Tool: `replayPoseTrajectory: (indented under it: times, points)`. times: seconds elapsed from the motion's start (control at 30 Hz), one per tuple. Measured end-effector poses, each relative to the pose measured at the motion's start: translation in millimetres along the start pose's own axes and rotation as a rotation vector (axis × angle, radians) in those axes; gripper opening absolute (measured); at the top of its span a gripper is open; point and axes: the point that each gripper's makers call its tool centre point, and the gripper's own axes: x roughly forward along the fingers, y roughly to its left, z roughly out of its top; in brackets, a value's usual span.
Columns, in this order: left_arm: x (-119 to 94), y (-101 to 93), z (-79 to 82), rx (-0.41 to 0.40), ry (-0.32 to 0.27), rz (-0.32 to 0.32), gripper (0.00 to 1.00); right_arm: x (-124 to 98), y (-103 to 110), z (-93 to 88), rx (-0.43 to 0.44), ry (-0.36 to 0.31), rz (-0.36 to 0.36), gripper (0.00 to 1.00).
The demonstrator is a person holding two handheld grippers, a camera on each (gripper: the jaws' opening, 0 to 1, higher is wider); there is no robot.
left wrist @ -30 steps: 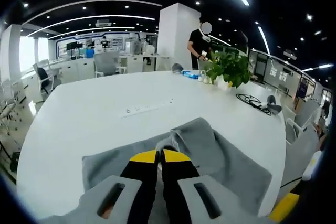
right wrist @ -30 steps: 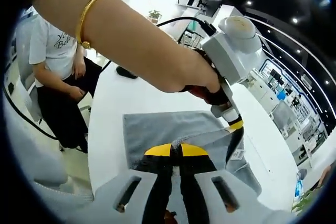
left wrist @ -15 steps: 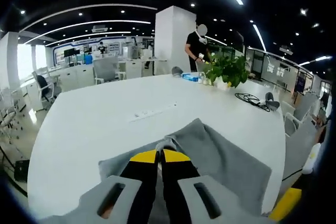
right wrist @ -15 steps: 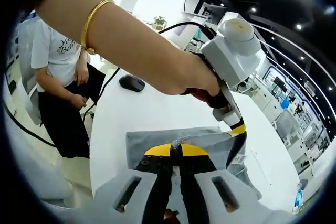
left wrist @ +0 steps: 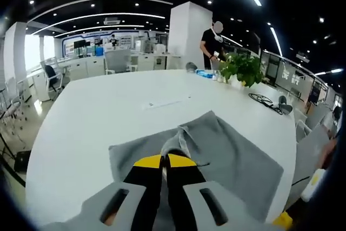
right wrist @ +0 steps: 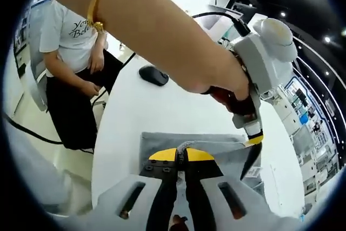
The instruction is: Fold the towel on the table until its edges align and the towel forms a compact rectangular stack.
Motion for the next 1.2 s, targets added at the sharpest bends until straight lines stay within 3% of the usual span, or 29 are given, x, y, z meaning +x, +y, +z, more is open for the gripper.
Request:
replayPoseTrajectory:
  times: [0.23, 0.47, 0.7, 0.8, 0.83, 1.07, 1.2]
  points:
    - [3, 7.5, -22.7, -0.052, 0.047, 0.008, 0.02, 22, 9, -5.2, -0.004, 0.025, 0.042, 0.01]
    - [14, 29.5, -61.9, -0.125, 0.107, 0.028, 0.02, 38, 16, -9.9, 0.003, 0.040, 0.073, 0.02]
    - [18, 35.9, -89.2, -0.177, 0.150, 0.034, 0.02, 55, 32, -19.8, -0.028, 0.075, 0.121, 0.03]
    - [18, 33.8, -94.6, -0.177, 0.166, 0.036, 0.02, 58, 41, -17.5, -0.004, 0.054, 0.159, 0.08]
    - [18, 34.9, -95.3, -0.177, 0.168, 0.041, 0.02, 59, 48, -6.5, 0.033, -0.017, 0.189, 0.11]
    - [19, 39.2, -97.5, -0.153, 0.187, 0.056, 0.03, 55, 57, -5.6, 0.033, -0.014, 0.190, 0.14]
    - [14, 47.8, -94.5, -0.156, 0.183, 0.078, 0.15, 45, 48, -10.4, 0.062, -0.025, 0.147, 0.14]
